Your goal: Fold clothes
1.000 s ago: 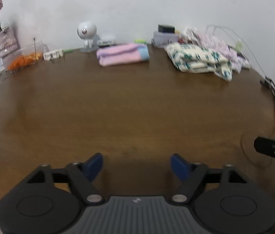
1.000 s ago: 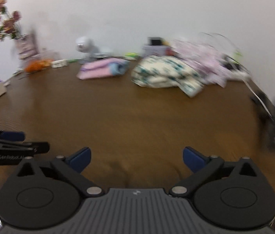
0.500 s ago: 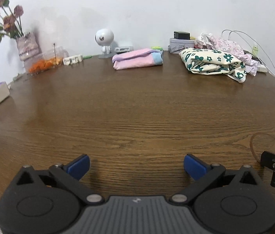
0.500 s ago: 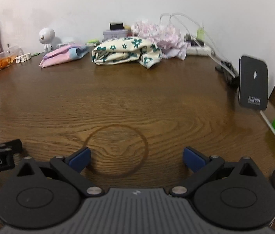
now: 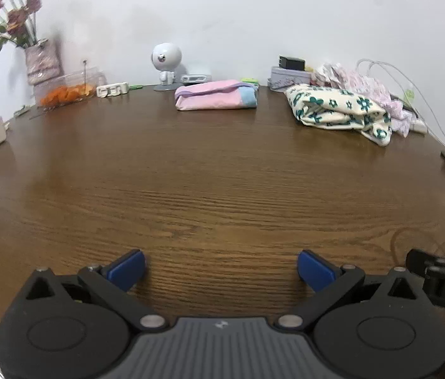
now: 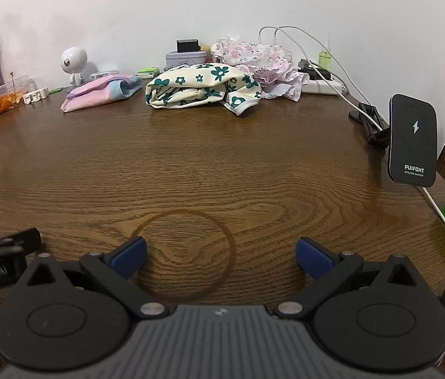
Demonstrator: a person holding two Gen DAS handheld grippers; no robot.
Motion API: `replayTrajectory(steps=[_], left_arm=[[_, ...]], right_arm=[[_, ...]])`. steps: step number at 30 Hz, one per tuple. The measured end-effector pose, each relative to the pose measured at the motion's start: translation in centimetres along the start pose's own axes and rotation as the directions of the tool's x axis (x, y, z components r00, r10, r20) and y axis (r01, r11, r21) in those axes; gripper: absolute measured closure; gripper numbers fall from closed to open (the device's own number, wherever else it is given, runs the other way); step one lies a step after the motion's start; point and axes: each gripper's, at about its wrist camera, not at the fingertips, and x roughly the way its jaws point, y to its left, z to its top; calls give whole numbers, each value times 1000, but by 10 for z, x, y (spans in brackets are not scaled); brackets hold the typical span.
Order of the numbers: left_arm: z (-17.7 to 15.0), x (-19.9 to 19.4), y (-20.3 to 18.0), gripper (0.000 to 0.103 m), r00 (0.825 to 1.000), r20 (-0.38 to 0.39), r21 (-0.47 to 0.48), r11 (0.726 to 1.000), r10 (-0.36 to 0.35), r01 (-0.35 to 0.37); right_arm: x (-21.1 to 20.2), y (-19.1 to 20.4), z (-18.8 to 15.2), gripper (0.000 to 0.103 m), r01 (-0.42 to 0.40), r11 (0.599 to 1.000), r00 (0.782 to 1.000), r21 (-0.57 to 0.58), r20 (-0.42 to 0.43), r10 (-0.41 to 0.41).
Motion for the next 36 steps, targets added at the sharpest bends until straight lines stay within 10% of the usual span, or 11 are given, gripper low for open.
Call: replayTrajectory(steps=[36], left_arm=[[2,0,-11,0,997,0,68,995,-75,75]], right_arm=[[-3,1,-1,1,-7,1000,1000,-1,1,7]])
